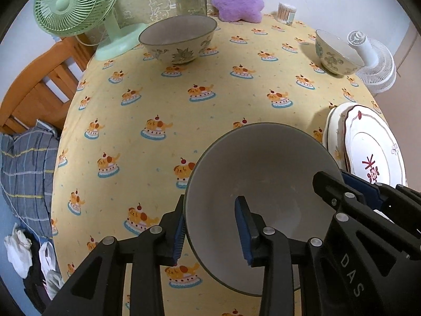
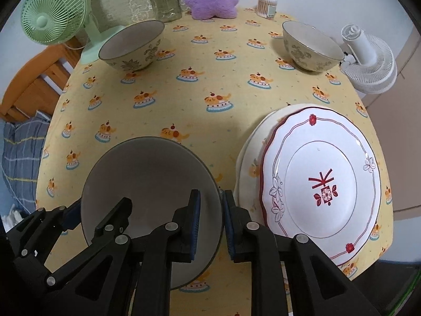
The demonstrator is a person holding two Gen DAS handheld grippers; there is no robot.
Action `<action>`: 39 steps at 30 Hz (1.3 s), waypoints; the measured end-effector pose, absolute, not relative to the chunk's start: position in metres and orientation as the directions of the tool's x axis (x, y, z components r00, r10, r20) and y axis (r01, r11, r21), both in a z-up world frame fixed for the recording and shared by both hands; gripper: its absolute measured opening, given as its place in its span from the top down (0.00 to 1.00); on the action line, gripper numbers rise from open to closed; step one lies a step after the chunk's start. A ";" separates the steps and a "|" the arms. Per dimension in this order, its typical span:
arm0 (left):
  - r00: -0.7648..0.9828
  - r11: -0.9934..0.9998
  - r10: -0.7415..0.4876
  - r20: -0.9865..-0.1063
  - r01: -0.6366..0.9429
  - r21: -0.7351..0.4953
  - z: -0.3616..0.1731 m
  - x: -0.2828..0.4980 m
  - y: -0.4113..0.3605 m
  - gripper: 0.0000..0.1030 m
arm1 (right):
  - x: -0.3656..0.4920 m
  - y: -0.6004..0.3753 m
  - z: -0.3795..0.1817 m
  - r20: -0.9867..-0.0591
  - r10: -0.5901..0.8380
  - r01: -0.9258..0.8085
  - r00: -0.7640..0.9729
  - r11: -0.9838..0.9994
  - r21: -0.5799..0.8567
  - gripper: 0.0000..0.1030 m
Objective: Organize plates and bowls
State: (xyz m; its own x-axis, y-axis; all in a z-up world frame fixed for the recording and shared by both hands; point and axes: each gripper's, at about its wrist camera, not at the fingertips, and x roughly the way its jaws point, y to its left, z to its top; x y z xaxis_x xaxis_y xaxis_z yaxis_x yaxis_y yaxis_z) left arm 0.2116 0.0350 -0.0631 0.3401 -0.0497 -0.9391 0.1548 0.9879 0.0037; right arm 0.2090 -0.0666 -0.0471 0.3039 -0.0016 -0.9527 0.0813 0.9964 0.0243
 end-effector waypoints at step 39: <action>0.549 0.984 -0.136 -0.825 0.170 -0.049 0.025 0.207 0.084 0.22 | 0.205 -0.024 0.040 -0.844 0.011 0.051 0.536 0.998 0.045 0.31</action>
State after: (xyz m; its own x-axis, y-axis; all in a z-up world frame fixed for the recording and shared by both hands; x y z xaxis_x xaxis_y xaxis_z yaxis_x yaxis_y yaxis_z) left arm 0.2069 0.0837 0.0254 0.5490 -0.1358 -0.8247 0.1697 0.9843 -0.0491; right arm 0.2050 -0.0238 0.0397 0.5361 0.0111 -0.8441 0.0505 0.9977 0.0452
